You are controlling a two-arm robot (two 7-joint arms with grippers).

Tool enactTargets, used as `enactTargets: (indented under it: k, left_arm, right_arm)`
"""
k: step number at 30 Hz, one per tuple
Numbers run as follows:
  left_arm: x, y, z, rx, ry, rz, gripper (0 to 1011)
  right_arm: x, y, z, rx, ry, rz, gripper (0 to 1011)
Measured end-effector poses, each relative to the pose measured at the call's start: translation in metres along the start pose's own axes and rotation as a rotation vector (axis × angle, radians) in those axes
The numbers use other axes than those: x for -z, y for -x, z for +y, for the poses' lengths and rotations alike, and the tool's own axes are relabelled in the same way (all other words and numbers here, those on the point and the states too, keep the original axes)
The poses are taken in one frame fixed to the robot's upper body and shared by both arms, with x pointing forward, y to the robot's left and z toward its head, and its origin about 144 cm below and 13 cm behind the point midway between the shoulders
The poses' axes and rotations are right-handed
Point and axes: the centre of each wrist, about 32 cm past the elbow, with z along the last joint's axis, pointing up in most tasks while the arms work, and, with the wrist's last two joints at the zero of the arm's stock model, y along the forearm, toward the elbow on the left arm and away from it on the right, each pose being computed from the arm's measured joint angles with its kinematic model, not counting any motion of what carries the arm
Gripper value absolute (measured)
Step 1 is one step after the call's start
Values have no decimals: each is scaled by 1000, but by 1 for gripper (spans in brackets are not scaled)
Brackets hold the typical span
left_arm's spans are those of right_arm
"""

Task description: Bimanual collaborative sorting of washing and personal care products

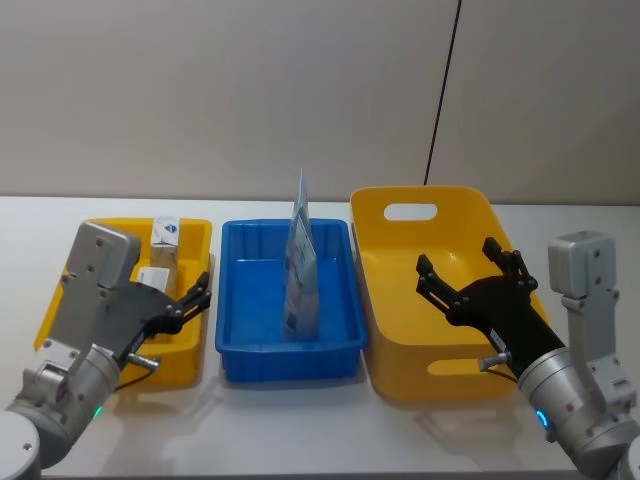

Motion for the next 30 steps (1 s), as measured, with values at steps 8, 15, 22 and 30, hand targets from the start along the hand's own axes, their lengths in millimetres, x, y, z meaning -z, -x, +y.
enactTargets:
  k: [8, 15, 22, 30]
  left_arm:
    - [-1, -3, -2, 1, -28, 12, 1001]
    - [-3, -6, -3, -7, -61, 31, 1001]
    - [-7, -10, -5, -24, -113, 54, 1001]
    - [-11, -15, -11, -30, -165, 69, 1002]
  right_arm:
    - [0, 0, 0, 0, 0, 0, 1002]
    - [0, 0, 0, 0, 0, 0, 1002]
    - [0, 0, 0, 0, 0, 0, 1002]
    - [0, 0, 0, 0, 0, 0, 1002]
